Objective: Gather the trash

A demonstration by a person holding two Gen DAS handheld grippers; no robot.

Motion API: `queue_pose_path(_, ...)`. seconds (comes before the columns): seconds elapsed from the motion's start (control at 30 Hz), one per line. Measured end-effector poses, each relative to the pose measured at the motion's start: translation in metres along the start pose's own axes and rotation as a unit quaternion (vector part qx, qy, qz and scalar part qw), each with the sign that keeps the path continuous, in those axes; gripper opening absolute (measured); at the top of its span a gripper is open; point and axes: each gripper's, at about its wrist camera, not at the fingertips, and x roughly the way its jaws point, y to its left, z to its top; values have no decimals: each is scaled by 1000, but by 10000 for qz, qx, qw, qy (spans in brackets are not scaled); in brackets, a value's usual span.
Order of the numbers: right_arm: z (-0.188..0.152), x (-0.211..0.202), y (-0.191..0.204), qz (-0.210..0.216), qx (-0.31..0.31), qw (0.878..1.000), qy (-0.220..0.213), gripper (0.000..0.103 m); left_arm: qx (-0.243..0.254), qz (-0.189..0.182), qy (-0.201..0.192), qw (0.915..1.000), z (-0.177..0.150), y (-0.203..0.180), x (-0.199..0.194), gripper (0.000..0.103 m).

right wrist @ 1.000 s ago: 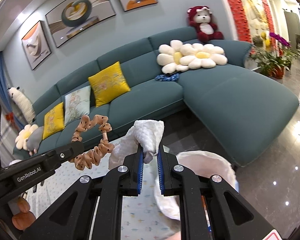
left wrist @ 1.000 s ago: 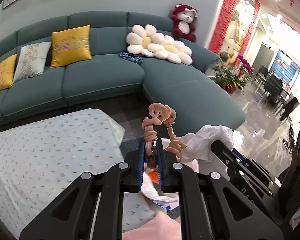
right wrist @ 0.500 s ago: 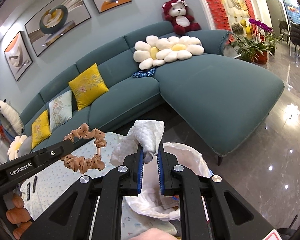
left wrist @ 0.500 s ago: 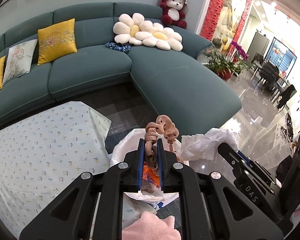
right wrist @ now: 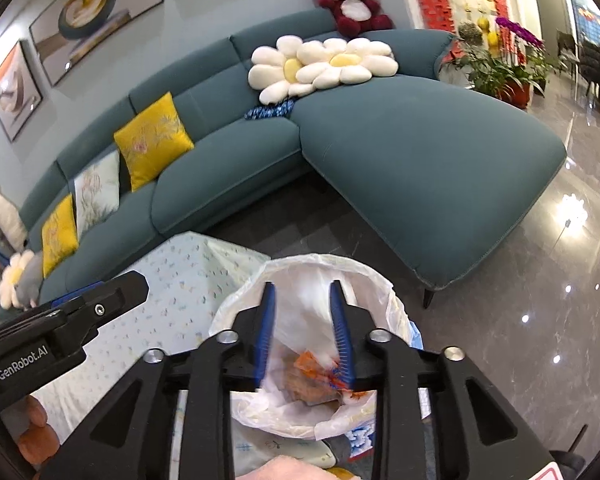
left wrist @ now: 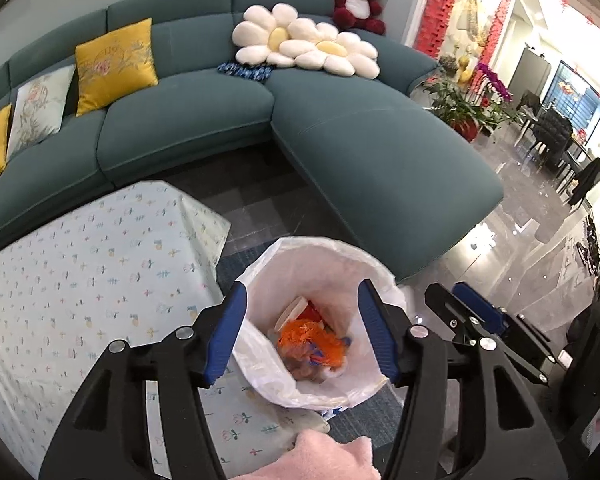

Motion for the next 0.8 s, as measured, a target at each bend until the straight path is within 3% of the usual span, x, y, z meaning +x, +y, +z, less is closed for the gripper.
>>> queue_pose_path(0.07,-4,3,7,-55,-122,9999,11,46,-85,35,34,10000,-2,9,2,56)
queue_pose_path(0.23,-9,6,12,-98,-172,9997,107,47,-316,116,0,9994,-10,29,-5,62)
queue_pose_path(0.63,-19,-12,37,-205,-534,9981,211,51,-258,487,-275,9981,-31,53,-43,68)
queue_pose_path(0.8,-25,-28,56,-367,-913,9949,210,67,-251,601,-357,9972,-40,61,-58,71)
